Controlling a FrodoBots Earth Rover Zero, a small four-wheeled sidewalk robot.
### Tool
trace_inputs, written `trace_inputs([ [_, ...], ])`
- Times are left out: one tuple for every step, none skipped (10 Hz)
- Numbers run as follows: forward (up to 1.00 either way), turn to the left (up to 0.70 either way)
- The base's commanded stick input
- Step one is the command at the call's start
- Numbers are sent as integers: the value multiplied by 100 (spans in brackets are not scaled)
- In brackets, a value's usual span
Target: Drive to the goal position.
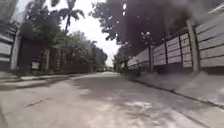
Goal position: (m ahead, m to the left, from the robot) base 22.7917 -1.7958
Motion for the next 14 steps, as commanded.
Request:
trace_inputs([
  [50,0],
  [50,0],
  [50,0],
  [50,0],
  [50,0],
  [50,0],
  [50,0],
  [50,0],
  [50,0],
  [50,0],
  [50,0],
  [50,0],
  [50,0],
  [50,0],
])
